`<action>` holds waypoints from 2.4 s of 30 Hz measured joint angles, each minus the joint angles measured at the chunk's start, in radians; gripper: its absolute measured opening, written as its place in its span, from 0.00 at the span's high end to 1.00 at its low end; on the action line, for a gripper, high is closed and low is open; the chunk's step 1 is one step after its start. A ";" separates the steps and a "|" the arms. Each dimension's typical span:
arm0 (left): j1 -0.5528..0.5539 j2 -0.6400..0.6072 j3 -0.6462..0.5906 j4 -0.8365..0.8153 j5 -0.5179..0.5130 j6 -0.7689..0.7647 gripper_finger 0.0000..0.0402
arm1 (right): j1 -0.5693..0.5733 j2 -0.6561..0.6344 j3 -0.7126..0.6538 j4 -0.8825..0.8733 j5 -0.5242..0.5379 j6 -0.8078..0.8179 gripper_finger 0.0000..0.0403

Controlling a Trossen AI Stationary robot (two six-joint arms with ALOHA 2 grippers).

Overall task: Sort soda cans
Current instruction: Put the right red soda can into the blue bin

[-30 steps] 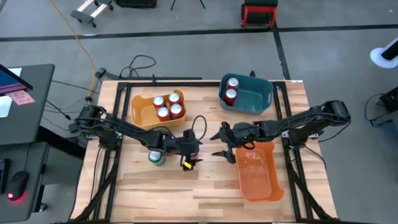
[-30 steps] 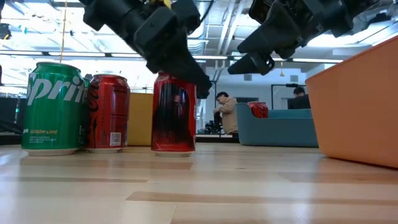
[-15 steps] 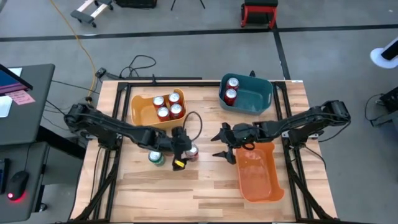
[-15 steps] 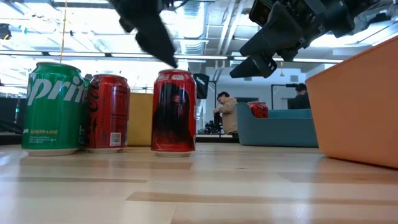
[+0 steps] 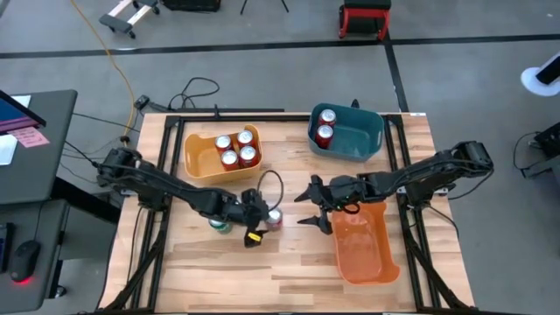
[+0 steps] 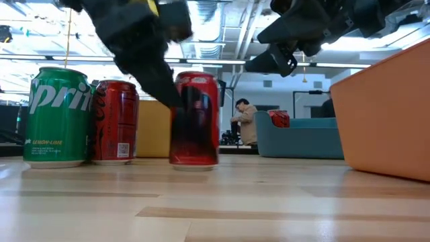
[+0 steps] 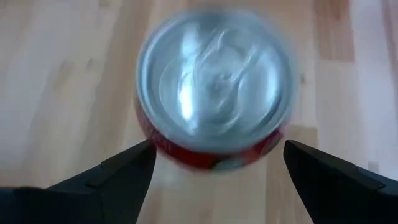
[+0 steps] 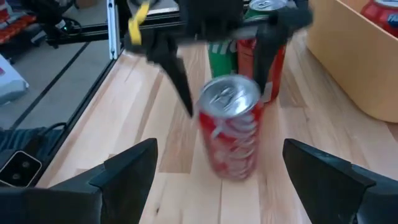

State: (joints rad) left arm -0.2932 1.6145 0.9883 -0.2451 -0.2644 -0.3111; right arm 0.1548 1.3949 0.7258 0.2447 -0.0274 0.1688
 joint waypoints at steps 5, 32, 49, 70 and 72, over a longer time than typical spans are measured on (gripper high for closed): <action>0.026 0.071 -0.001 0.107 0.025 0.051 0.19 | 0.001 0.000 0.000 -0.003 0.000 0.014 0.09; 0.139 0.223 0.133 0.312 -0.020 0.151 0.25 | -0.076 0.001 0.000 -0.121 0.004 0.029 0.09; 0.139 0.181 0.137 0.216 -0.013 0.160 0.25 | -0.157 0.000 0.000 -0.320 -0.114 -0.127 0.09; 0.229 0.333 0.182 0.139 0.247 0.088 0.16 | -0.156 -0.002 0.089 -0.488 -0.115 -0.177 0.09; 0.228 0.376 0.181 0.146 0.266 0.115 0.15 | -0.156 -0.002 0.089 -0.507 -0.114 -0.166 0.09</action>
State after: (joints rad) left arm -0.0649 1.9910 1.1698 -0.0988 0.0015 -0.1960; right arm -0.0010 1.3926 0.8146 -0.2623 -0.1417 0.0025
